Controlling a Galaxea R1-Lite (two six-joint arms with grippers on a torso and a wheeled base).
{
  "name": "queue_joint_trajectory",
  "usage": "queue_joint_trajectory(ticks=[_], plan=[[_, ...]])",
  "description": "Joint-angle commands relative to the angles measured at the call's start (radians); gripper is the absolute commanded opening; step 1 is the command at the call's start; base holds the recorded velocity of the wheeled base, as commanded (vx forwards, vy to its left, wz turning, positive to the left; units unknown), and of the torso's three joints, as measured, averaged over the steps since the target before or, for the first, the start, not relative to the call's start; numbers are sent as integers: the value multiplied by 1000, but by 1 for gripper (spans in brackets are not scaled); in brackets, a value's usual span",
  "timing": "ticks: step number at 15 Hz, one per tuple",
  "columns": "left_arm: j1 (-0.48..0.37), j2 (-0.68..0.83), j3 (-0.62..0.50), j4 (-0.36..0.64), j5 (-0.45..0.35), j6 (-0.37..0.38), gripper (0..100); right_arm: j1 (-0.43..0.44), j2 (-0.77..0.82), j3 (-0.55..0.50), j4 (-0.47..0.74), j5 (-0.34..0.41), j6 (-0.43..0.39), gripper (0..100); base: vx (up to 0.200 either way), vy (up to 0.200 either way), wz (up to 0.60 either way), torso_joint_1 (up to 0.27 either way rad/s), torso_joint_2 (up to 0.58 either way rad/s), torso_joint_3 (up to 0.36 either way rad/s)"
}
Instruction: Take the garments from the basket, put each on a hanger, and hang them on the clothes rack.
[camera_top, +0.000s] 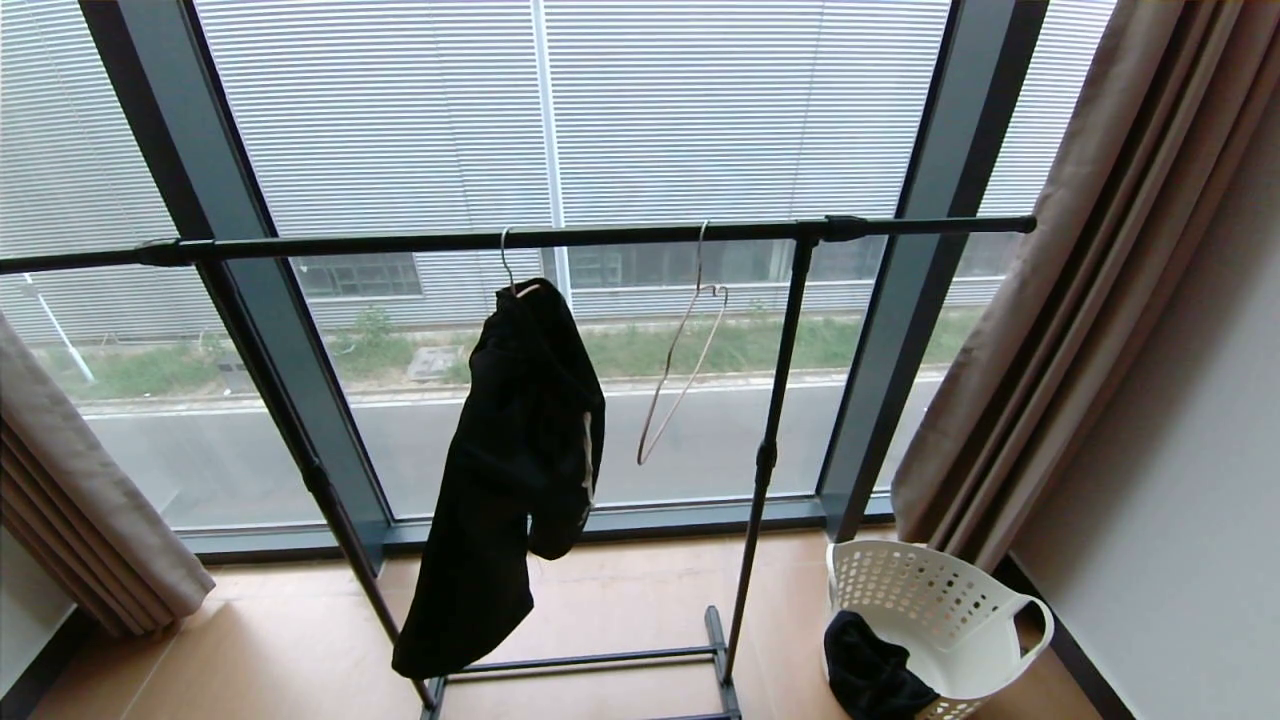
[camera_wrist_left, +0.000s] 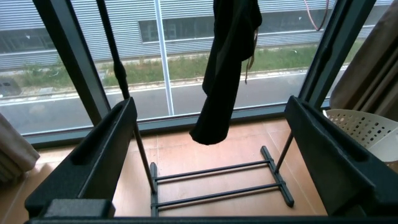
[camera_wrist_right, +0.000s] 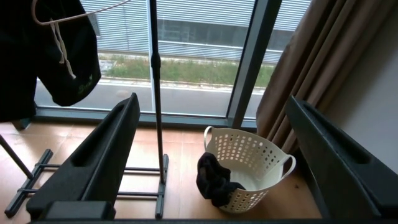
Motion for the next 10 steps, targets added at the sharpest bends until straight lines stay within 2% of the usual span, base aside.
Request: queue_joint_trajectory(ticks=[1,4,10], plan=[[0,0,0,0,0,0,100,0,1,-1,0,0,0,100,0,0,0,0,0,0],[0,0,0,0,0,0,100,0,1,-1,1,0,-1,100,0,0,0,-63,137,73],[0,0,0,0,0,-2,100,0,1,-1,1,0,0,100,0,0,0,-160,371,199]])
